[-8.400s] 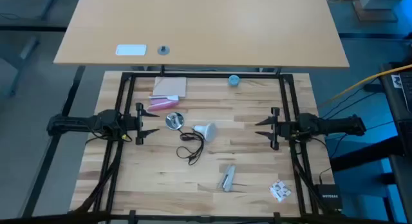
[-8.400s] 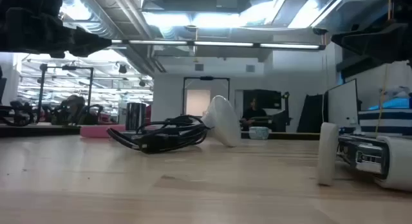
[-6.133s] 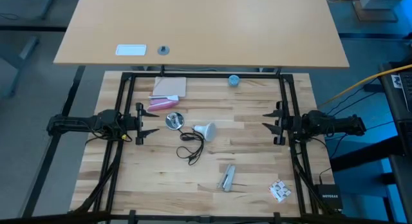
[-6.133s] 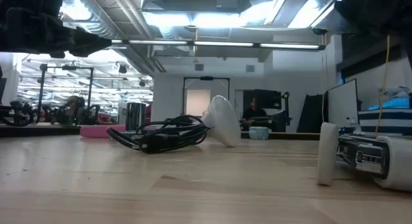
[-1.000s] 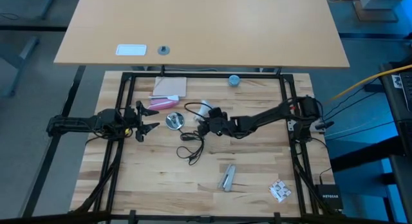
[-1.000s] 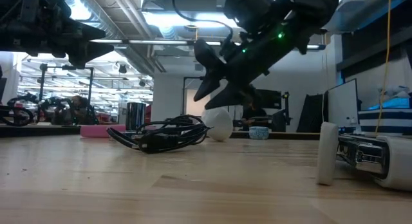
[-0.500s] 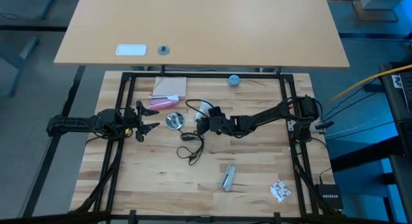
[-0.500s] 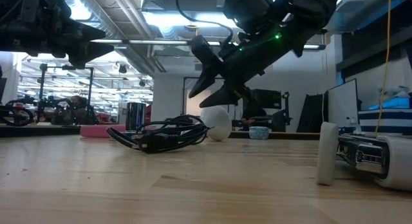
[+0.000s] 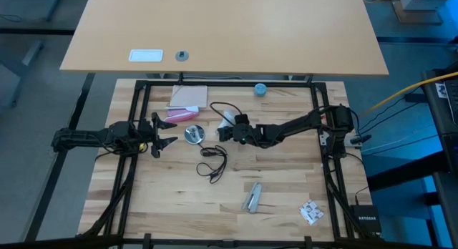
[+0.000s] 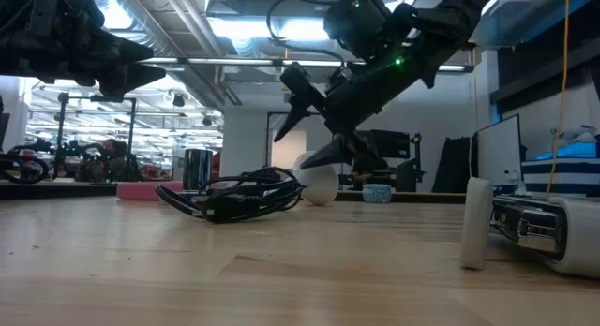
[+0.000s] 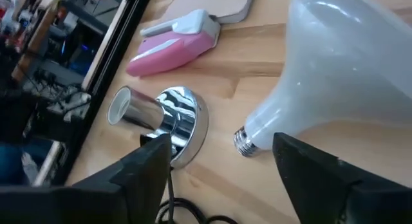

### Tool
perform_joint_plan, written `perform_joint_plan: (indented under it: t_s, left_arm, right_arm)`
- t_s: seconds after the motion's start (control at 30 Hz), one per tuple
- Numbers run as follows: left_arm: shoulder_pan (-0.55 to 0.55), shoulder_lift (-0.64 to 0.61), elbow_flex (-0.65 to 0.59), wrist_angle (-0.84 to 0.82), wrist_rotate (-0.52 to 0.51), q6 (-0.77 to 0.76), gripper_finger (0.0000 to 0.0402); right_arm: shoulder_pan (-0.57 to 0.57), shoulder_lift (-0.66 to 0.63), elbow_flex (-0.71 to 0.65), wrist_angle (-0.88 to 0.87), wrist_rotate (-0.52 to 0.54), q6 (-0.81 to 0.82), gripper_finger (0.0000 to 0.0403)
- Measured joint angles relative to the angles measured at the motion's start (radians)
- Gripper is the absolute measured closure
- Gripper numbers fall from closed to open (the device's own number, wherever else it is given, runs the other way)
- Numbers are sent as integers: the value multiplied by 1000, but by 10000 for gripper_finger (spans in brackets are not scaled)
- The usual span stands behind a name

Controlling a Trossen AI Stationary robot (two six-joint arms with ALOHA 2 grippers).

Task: Screw lightbulb
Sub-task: Insert the lightbulb into the lamp

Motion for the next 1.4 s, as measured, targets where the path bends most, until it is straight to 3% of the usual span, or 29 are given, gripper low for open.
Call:
perform_joint_plan:
  t_s: [0.33, 0.67, 0.77, 1.0, 1.4]
  left_arm:
    - [0, 0, 0, 0, 0, 13, 144]
    - [0, 0, 0, 0, 0, 5, 144]
    - [0, 0, 0, -1, 0, 5, 144]
    - [0, 0, 0, -1, 0, 10, 144]
    - [0, 2, 0, -1, 1, 14, 144]
  right_arm:
    - [-11, 0, 0, -142, -47, 161, 135]
    - [-92, 28, 1, -166, -47, 168, 143]
    - [-117, 61, 25, -162, -91, 168, 143]
    - [-165, 120, 110, -180, -219, 47, 143]
    - [-188, 146, 213, -203, -167, -42, 143]
